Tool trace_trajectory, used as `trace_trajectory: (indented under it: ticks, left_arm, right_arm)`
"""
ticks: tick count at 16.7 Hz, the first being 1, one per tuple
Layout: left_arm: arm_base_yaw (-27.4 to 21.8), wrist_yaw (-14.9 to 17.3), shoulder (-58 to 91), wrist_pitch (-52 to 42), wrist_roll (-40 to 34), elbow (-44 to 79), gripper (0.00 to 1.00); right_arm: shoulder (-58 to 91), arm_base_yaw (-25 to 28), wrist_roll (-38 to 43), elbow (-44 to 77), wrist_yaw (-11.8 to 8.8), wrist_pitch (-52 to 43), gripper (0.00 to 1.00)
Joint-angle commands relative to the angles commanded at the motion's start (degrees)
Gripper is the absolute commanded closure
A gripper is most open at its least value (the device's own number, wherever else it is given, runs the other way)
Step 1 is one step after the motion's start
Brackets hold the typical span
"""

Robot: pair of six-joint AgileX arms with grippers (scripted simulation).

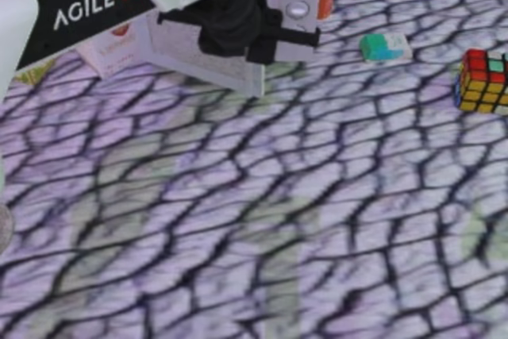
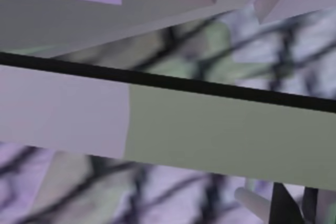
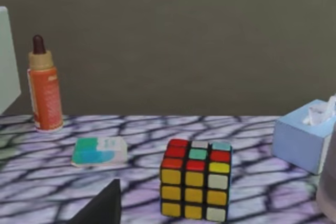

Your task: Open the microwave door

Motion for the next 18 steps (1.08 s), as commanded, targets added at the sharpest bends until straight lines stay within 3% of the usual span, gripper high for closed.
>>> trace_trajectory:
  ticks: [18]
  left_arm:
    - [0.1, 1.2, -1.3, 0.9, 1.5, -2.0, 1.0]
  right_arm:
    - [0.0, 0.0, 0.0, 0.0, 0.0, 0.0, 0.0]
